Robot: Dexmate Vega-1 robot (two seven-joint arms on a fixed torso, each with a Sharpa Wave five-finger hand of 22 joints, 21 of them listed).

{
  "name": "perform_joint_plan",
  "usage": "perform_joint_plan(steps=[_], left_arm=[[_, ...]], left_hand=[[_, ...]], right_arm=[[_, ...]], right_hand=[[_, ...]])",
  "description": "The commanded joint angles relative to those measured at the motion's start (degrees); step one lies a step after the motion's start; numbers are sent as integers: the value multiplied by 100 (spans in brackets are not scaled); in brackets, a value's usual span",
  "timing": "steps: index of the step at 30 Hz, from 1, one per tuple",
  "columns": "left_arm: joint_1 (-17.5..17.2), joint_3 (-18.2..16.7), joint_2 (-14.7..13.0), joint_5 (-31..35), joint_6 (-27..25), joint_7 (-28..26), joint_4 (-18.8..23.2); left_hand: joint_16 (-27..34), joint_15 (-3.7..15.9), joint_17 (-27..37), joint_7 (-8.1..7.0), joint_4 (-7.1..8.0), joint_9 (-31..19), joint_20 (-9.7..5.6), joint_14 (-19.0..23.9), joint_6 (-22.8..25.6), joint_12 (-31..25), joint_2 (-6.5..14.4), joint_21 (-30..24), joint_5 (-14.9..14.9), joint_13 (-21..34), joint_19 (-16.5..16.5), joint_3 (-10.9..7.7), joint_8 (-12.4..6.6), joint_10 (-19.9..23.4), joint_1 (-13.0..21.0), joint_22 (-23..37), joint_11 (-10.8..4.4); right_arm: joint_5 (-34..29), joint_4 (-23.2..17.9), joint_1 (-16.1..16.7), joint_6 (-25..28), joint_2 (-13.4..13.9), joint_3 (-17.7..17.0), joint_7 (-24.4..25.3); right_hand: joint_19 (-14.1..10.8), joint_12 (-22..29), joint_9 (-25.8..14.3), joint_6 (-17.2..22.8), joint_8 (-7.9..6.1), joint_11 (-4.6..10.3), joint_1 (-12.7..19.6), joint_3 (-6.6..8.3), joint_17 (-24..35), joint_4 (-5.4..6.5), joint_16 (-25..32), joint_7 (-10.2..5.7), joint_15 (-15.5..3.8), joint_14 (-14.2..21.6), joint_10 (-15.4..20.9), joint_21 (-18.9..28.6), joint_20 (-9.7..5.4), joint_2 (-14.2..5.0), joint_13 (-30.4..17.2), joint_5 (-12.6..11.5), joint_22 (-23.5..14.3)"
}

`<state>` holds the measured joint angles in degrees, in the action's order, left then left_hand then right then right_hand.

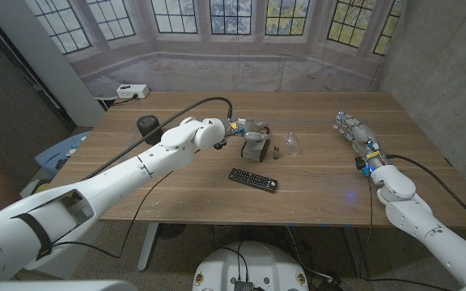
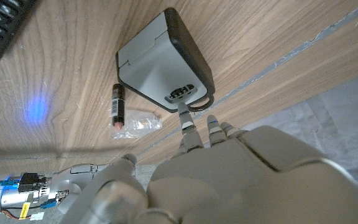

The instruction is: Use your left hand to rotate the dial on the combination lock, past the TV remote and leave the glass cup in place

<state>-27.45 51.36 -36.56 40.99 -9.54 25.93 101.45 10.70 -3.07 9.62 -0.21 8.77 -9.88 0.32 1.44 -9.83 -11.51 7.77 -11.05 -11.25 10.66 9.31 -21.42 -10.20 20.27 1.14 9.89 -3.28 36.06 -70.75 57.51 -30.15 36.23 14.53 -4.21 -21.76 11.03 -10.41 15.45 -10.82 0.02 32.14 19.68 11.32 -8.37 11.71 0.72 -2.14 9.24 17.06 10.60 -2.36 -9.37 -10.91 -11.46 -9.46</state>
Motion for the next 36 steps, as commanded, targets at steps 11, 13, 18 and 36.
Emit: perform_joint_plan(steps=[11,13,18,36], left_arm=[[100,73,58,-156,65,-36,-243],[105,82,53,-153,69,-38,-248],[105,88,44,-184,91,-47,-254],[-106,37,-85,-200,-76,-54,32]], left_hand=[[-18,-17,11,-61,-11,-13,-9,48,-11,15,-3,5,-27,-6,-15,-53,-40,29,75,-7,-2],[-18,-16,11,-61,-11,-13,-7,49,-12,17,-5,7,-26,-6,-13,-54,-40,26,76,-7,-2],[-17,-16,11,-63,-12,-13,-9,52,-13,17,-7,5,-26,-6,-20,-57,-39,25,76,-7,-15],[-20,-15,12,-59,-14,-13,-7,51,-12,18,-12,6,-25,-5,-27,-69,-39,25,77,-6,10]], right_arm=[[5,31,-40,31,-10,8,2],[2,34,-41,26,-9,9,0],[-8,-10,-5,29,5,-4,42],[-29,-146,100,22,39,-24,92]], right_hand=[[-57,18,-12,67,-14,15,46,7,27,19,52,-11,-111,8,31,33,-66,1,-17,-19,-20],[-57,18,-12,70,-16,6,47,7,27,19,52,-15,-117,7,32,33,-68,1,-17,-19,-20],[-60,20,-12,72,-16,12,48,7,27,19,53,-13,-113,11,38,34,-69,2,-17,-19,-20],[-61,18,-12,73,-16,8,53,11,27,18,52,-12,-112,8,31,34,-68,-2,-17,-19,-21]])
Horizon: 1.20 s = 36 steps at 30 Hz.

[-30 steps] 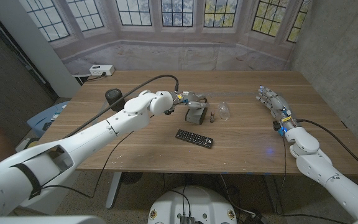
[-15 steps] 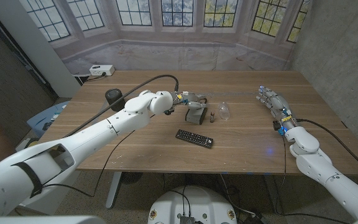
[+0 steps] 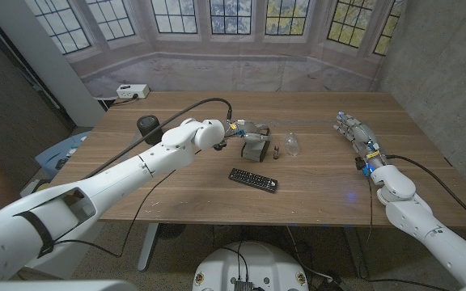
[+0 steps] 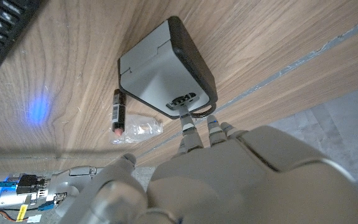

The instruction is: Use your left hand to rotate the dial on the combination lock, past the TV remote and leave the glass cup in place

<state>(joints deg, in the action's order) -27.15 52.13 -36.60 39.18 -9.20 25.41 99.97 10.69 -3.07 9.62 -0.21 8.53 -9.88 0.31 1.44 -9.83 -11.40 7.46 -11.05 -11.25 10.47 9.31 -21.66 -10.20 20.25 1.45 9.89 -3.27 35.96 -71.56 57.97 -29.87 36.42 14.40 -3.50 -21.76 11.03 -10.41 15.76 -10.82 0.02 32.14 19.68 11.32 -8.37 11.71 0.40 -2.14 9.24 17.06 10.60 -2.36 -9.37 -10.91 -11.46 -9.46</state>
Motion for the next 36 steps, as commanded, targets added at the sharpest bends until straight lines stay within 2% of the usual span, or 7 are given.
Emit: perform_joint_plan(steps=[1,15,36], left_arm=[[-147,-42,-87,-18,-118,0,194],[-246,-98,-151,-61,-159,-21,267],[-268,-187,-211,-372,0,-93,76]], left_hand=[[-20,-13,12,-60,10,-13,-7,50,-11,7,19,6,-25,14,-29,-47,-40,28,46,-6,7],[-20,-16,12,-55,10,-13,-7,54,-14,6,18,6,-24,14,-35,-54,-38,33,46,-6,-8],[-13,-31,12,-53,8,-13,-6,80,-15,13,12,7,-23,14,-43,-65,-38,13,46,-6,8]], right_arm=[[-13,-64,56,-14,15,-13,16],[-35,-72,71,-9,-17,10,42],[-104,-239,136,101,-38,40,238]], right_hand=[[-60,17,-12,42,-16,7,53,11,27,18,51,22,-115,6,31,33,-69,-2,-17,-19,-21],[-59,16,-12,45,-17,26,52,11,28,23,53,20,-112,6,28,32,-72,-5,-17,-17,-21],[-60,21,-12,48,-18,5,42,9,32,32,56,18,-114,8,41,33,-72,-7,-18,-15,-21]])
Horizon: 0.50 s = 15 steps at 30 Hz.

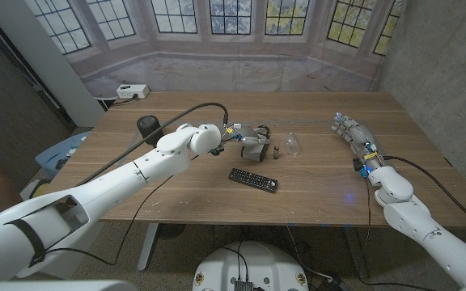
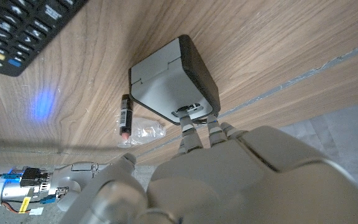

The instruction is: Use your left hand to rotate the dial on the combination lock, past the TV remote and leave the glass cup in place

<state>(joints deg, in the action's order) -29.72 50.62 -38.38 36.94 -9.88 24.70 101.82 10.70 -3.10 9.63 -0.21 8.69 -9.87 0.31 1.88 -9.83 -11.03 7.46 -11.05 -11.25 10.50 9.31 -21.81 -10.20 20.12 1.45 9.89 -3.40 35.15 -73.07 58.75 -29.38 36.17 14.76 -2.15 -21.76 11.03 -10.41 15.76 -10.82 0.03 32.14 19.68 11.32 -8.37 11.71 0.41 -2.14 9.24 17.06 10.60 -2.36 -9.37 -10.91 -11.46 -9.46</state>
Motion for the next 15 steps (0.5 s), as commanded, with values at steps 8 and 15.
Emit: perform_joint_plan(steps=[8,15], left_arm=[[25,-25,-20,-242,138,-22,-192],[65,7,0,-279,120,51,-218]], left_hand=[[-14,-28,12,-53,-10,-13,-3,39,-17,-30,8,9,-22,12,-44,-54,-37,38,47,-7,24],[-14,-24,12,-60,-11,-13,-6,46,-13,-35,7,9,-22,12,-46,-57,-39,49,47,-7,13]], right_arm=[[-29,-119,98,27,-30,-10,150],[-5,-101,118,-13,-55,-28,148]], right_hand=[[-58,20,-12,53,-19,-13,41,9,32,34,56,28,-110,7,38,32,-74,-9,-18,-15,-21],[-59,22,-12,56,-19,-16,37,8,34,37,59,27,-107,13,42,32,-75,-10,-18,-15,-21]])
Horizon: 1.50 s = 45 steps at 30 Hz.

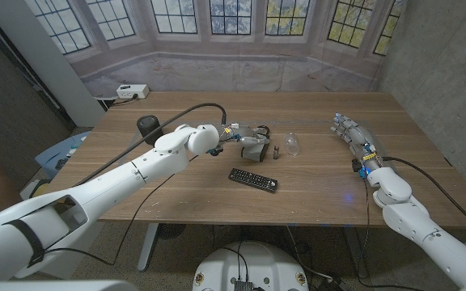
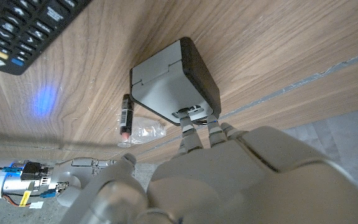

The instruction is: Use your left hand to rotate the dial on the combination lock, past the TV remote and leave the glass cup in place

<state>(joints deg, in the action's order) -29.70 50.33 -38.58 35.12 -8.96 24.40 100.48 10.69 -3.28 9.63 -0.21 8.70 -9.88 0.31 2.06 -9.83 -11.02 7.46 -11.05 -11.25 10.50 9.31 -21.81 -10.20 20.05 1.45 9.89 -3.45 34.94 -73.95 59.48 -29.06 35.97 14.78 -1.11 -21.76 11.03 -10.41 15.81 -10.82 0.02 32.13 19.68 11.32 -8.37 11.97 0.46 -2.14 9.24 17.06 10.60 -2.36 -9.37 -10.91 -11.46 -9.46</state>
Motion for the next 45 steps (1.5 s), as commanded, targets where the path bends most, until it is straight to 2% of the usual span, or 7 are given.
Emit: perform_joint_plan(steps=[1,14,28,45], left_arm=[[68,42,20,-100,13,106,-81],[33,41,-41,-253,-201,314,39],[-100,6,-208,-271,-482,432,414],[-201,-108,-386,-104,-589,403,877]], left_hand=[[-14,-3,12,-58,-12,-13,-7,29,-12,-44,5,10,-22,12,-46,-58,-39,77,47,-7,27],[17,8,13,-23,-9,-13,18,136,82,-101,-11,-7,-20,17,-105,-61,-67,253,38,-6,52],[16,17,14,-21,-7,-13,13,165,101,-99,-20,-8,-19,20,-127,-61,-65,278,32,-7,60],[6,8,14,-26,-8,-13,22,171,106,-81,-24,-6,-19,22,-140,-66,-58,260,31,-7,74]], right_arm=[[12,-14,47,-44,-32,-30,48],[14,-73,52,21,23,-54,53],[14,-192,165,-2,63,-97,89],[-39,-418,317,-21,108,-137,163]], right_hand=[[-58,22,-12,53,-20,-31,36,8,34,38,33,28,-108,12,42,32,-75,-11,-18,-15,-21],[-64,21,-12,62,-21,-6,30,6,36,42,33,22,-110,9,40,34,-74,-10,-18,-14,-21],[-68,22,-13,63,-20,-24,26,6,36,44,32,27,-112,6,44,35,-77,-11,-18,-14,-21],[-68,21,-13,61,-18,-17,27,8,36,43,31,22,-112,5,43,34,-78,-13,-18,-15,-21]])
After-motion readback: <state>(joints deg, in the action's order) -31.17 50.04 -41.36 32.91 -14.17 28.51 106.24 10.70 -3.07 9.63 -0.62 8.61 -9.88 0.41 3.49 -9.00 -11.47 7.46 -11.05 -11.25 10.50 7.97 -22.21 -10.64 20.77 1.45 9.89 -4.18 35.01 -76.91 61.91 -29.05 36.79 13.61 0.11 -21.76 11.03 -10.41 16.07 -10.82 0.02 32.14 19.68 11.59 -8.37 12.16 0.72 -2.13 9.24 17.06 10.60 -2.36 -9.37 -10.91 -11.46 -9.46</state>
